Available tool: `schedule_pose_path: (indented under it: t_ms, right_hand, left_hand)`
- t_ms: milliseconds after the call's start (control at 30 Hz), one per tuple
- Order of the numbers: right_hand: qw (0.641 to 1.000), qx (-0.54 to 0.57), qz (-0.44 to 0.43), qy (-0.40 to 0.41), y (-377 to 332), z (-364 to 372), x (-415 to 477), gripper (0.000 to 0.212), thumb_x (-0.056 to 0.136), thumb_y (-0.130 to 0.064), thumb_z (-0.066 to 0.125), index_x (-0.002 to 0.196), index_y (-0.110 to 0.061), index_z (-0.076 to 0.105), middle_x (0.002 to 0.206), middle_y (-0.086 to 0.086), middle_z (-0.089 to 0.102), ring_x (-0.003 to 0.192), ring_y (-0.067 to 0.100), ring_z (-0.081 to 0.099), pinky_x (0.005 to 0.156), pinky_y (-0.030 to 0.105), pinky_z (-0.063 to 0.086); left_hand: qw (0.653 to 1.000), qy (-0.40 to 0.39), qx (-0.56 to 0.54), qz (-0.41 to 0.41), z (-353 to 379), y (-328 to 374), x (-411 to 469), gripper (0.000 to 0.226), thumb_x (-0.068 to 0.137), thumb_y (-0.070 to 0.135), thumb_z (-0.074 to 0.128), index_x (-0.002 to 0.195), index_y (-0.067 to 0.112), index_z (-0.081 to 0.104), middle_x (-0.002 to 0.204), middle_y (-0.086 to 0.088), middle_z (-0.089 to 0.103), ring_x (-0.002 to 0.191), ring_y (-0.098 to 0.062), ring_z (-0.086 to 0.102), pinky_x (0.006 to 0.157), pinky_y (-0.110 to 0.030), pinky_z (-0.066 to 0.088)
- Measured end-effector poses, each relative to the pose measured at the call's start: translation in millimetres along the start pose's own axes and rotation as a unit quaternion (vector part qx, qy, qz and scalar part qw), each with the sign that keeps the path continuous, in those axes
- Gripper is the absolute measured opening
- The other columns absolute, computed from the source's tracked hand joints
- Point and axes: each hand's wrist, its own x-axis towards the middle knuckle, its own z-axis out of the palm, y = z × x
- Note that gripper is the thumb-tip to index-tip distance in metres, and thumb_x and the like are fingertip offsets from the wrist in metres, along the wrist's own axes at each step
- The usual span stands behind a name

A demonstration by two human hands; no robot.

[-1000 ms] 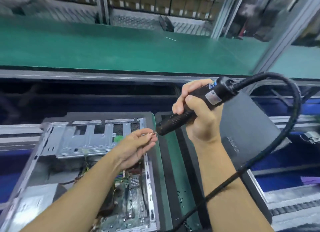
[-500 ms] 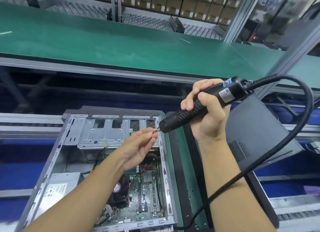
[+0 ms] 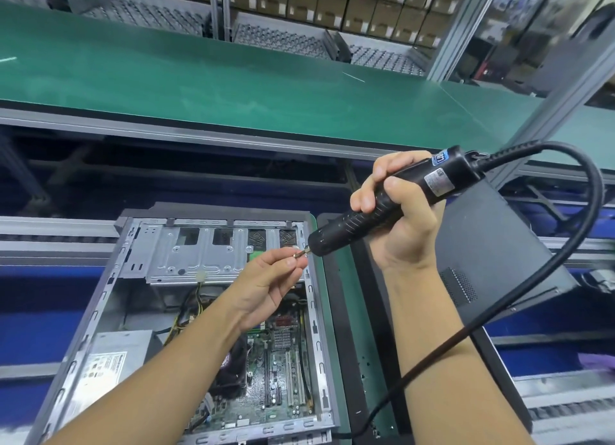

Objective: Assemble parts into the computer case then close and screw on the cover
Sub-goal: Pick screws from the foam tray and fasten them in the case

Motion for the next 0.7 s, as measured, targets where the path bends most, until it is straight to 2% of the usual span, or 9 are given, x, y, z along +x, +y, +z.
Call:
schedule_pose_path:
  t_ms: [200,433,700]
  right_hand:
    - [1.000,0.010,0.015,0.009,3.4,1.2,1.7,0.014,0.074,-0.001,0.054,0.086,-0.007,0.051,0.079,0.009,0.055,0.048,0.021,0.051,0.058,0.031,0.046]
    - [0.999,0.013,0.030,0.013,8.3,0.5,1.3,0.015,0.074,-0.001,0.054,0.087,-0.008,0.051,0.079,0.008,0.055,0.048,0.020,0.051,0.057,0.030,0.046]
    - [0.999,0.013,0.041,-0.009,9.2,0.2,3.4,0.015,0.074,-0.001,0.056,0.087,-0.008,0.052,0.079,0.009,0.055,0.048,0.020,0.052,0.056,0.030,0.047]
  left_hand:
    - [1.000,0.010,-0.019,0.018,-4.8,-1.5,1.6,0.016,0.074,-0.007,0.066,0.087,0.002,0.068,0.088,-0.017,0.074,0.079,-0.018,0.075,0.060,-0.019,0.058]
    - [1.000,0.001,-0.012,0.017,-12.5,-4.7,1.0,0.018,0.077,-0.004,0.065,0.081,0.008,0.078,0.095,-0.017,0.074,0.081,-0.018,0.075,0.061,-0.020,0.059]
    - [1.000,-0.004,0.004,0.029,-12.6,-5.0,2.7,0.017,0.078,-0.004,0.066,0.084,0.006,0.078,0.094,-0.018,0.074,0.079,-0.020,0.074,0.061,-0.021,0.059]
